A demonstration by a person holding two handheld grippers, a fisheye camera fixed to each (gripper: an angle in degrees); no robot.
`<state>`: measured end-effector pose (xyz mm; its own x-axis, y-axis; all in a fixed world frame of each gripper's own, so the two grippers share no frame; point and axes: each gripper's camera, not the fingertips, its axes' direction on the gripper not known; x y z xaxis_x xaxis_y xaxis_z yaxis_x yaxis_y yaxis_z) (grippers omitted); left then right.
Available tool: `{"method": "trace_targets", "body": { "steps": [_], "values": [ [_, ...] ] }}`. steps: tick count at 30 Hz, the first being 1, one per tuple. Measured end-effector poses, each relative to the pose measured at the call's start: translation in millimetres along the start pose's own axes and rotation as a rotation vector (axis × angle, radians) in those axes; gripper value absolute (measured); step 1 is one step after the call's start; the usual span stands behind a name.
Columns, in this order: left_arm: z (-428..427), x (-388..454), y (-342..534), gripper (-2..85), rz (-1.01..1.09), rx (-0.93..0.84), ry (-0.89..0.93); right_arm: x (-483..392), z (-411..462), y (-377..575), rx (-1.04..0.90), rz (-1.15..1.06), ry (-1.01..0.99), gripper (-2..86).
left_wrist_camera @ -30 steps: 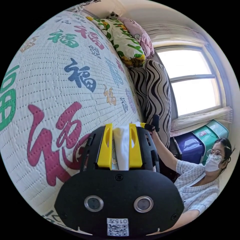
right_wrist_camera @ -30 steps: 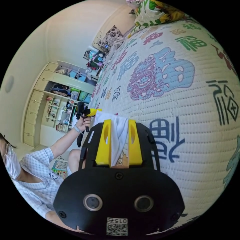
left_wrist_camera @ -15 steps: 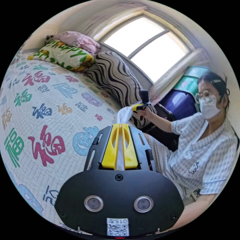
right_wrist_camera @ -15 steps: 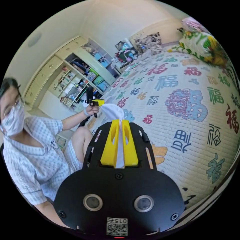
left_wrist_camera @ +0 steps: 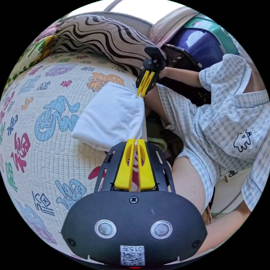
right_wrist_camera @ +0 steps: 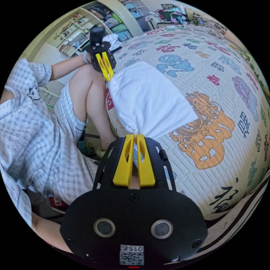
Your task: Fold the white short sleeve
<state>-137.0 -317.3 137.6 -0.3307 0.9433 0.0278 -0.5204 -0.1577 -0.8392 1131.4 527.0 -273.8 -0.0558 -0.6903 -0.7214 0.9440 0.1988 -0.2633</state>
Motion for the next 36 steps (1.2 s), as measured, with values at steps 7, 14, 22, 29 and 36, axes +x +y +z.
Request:
{"method": "trace_targets", "body": {
  "steps": [7, 14, 22, 29, 36],
  "values": [
    [31.4, 4.4, -26.4, 3.5, 0.038, -0.265, -0.026, 5.9, 15.3, -15.8, -0.105, 0.009, -0.018, 6.6],
    [-10.3, -4.2, -55.4, 5.0, -0.101, -0.090, -0.052, 10.0, -10.5, -29.3, 0.122, 0.098, -0.025, 4.6],
    [37.3, -54.2, -68.2, 0.4, -0.204, -0.253, 0.095, 31.7, 54.8, -85.9, -0.066, 0.128, -0.152, -0.4],
    [13.1, -85.9, -42.1, -0.6, -0.326, -0.216, 0.208, 63.7, 55.8, -82.7, -0.085, 0.270, -0.260, -0.3],
    [-37.7, -110.1, -22.9, 4.9, -0.376, -0.138, 0.280, 99.6, 39.2, -69.6, 0.064, 0.426, -0.349, 8.3]
  ]
}}
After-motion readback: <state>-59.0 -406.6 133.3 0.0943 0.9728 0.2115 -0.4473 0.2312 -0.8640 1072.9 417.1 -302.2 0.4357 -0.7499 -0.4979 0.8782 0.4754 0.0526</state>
